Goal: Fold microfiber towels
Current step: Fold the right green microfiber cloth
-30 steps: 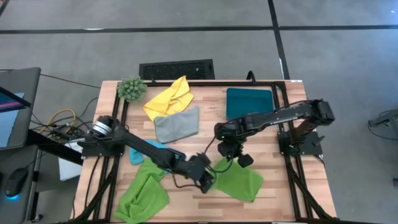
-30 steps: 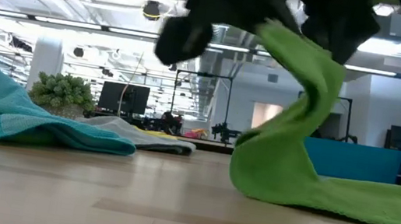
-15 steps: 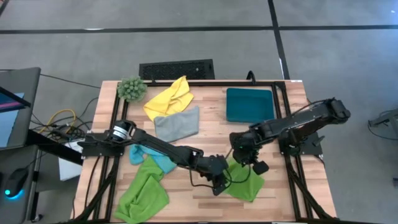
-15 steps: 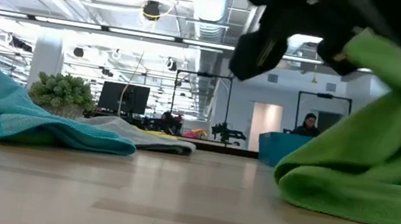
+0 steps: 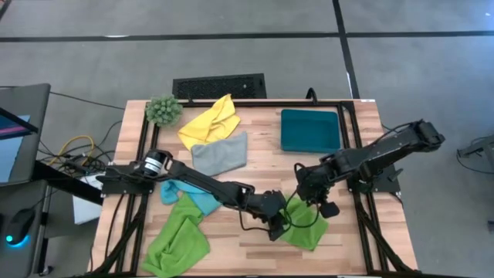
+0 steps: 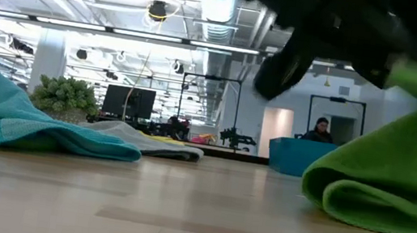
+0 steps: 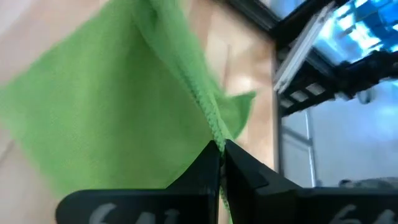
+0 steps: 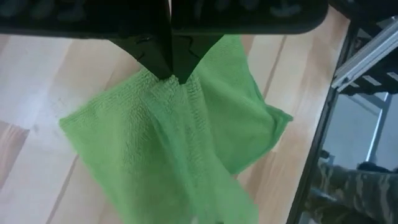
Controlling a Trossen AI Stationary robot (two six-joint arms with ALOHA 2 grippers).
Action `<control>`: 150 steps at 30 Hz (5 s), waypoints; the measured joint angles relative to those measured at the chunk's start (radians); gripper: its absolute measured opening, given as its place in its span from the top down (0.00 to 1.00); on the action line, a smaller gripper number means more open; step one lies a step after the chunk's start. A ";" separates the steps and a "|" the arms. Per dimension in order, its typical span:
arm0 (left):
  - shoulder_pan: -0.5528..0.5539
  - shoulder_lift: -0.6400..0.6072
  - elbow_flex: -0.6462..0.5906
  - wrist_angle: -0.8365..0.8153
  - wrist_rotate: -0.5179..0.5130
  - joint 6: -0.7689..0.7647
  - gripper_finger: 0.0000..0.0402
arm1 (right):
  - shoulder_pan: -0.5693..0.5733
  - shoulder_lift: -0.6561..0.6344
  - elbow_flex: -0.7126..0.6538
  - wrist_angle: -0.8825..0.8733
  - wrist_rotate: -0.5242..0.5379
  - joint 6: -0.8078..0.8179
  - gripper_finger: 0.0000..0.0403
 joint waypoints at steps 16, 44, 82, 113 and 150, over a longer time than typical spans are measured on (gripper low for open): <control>-0.004 0.276 0.366 -0.081 0.035 -0.043 1.00 | 0.145 0.006 0.000 -0.037 0.008 0.019 0.99; -0.020 0.291 0.499 -0.303 0.077 -0.004 1.00 | 0.217 -0.202 -0.227 0.242 0.071 0.220 0.99; -0.024 0.315 0.497 -0.249 0.089 0.056 1.00 | 0.355 -0.203 -0.341 0.396 0.067 0.314 0.92; -0.048 0.321 0.497 -0.173 0.080 0.105 0.83 | 0.446 -0.073 -0.341 0.466 0.060 0.269 0.74; -0.040 0.266 0.498 -0.500 -0.020 0.186 0.59 | 0.361 0.027 -0.341 0.682 0.124 0.235 0.61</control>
